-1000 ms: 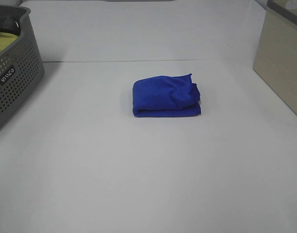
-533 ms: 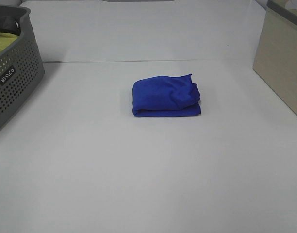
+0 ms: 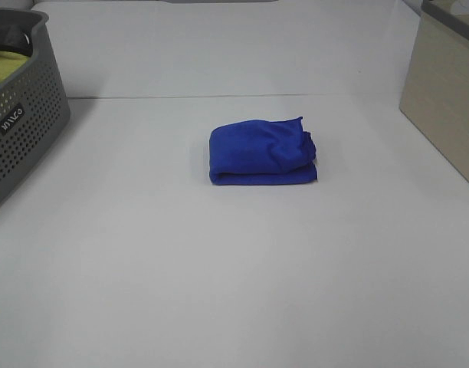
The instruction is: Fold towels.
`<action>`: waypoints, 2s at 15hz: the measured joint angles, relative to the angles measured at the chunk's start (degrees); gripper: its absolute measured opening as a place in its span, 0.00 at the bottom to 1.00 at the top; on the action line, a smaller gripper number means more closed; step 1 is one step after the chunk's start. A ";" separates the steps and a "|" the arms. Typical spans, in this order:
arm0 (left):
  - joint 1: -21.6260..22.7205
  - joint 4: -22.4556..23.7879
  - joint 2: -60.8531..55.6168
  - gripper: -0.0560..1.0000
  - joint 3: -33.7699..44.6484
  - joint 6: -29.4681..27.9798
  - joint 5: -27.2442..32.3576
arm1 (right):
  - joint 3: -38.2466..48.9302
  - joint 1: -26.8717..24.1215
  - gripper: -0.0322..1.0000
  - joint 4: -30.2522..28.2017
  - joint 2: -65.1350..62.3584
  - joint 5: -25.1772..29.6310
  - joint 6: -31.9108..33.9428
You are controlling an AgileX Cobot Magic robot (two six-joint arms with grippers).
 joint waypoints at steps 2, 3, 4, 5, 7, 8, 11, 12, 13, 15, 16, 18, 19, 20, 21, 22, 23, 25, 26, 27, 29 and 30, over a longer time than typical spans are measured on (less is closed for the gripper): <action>0.00 -0.34 0.00 0.71 0.00 0.11 -0.11 | 0.00 0.00 0.78 0.23 0.00 0.00 -0.11; 0.00 -0.52 0.00 0.71 0.00 0.29 -0.17 | 0.06 0.00 0.78 0.23 0.00 0.00 0.23; 0.00 -0.63 0.00 0.71 0.00 0.46 -0.23 | 0.06 0.00 0.77 0.23 0.00 0.00 0.34; 0.00 -0.80 0.00 0.71 0.00 0.46 -0.23 | 0.06 0.00 0.77 0.29 0.00 0.00 0.40; 0.00 -0.86 0.00 0.71 0.00 0.46 -0.23 | 0.06 0.00 0.77 0.29 0.00 0.00 0.46; 0.00 -0.86 0.00 0.71 0.00 0.46 -0.23 | 0.06 0.00 0.77 0.29 0.00 0.00 0.46; 0.00 -0.86 0.00 0.71 0.00 0.46 -0.34 | 0.06 0.00 0.77 0.29 0.00 0.00 0.46; 0.00 -0.86 0.00 0.71 0.00 0.46 -0.34 | 0.06 0.00 0.77 0.29 0.00 0.00 0.46; 0.00 -0.86 -0.17 0.71 0.00 0.46 -0.34 | 0.06 -0.17 0.77 0.40 0.00 0.00 0.46; 0.86 -0.86 -1.32 0.71 0.00 0.46 -0.34 | 0.06 -3.44 0.77 0.86 0.00 0.00 0.46; 2.58 -0.92 -1.89 0.71 0.00 0.46 -0.34 | 0.06 -5.84 0.77 0.92 -0.40 0.00 0.46; 6.93 -0.92 -3.21 0.71 0.00 0.46 -0.46 | 0.06 -8.19 0.77 1.15 -3.09 -0.52 0.52; 8.37 -0.92 -4.01 0.71 0.00 0.46 -0.46 | 0.06 -8.25 0.77 1.32 -5.04 -0.63 0.52; 8.88 -0.92 -4.76 0.71 0.00 0.52 -0.40 | 0.06 -8.25 0.77 2.01 -9.80 -0.63 0.52; 8.88 -0.92 -4.76 0.71 0.00 0.52 -0.40 | 0.06 -8.25 0.77 2.29 -12.26 -0.63 0.52; 8.88 -0.92 -4.81 0.71 0.00 0.52 -0.40 | 0.06 -8.25 0.77 2.35 -13.98 -0.63 0.52; 8.88 -0.92 -4.81 0.71 0.00 0.52 -0.40 | 0.06 -8.25 0.77 2.35 -14.44 -0.63 0.52; 8.88 -0.92 -4.81 0.71 0.00 0.52 -0.40 | 0.06 -8.25 0.77 2.35 -14.78 -0.63 0.52; 8.88 -0.92 -4.81 0.71 0.00 0.52 -0.40 | 0.06 -8.25 0.77 2.35 -14.78 -0.63 0.52; 8.88 -0.92 -4.81 0.71 0.00 0.52 -0.40 | 0.06 -8.25 0.77 2.35 -14.78 -0.63 0.52; 8.88 -0.92 -4.81 0.71 0.00 0.52 -0.40 | 0.06 -8.25 0.77 2.35 -14.78 -0.63 0.52; 8.88 -0.92 -4.81 0.71 0.00 0.52 -0.40 | 0.06 -8.25 0.77 2.35 -14.78 -0.63 0.52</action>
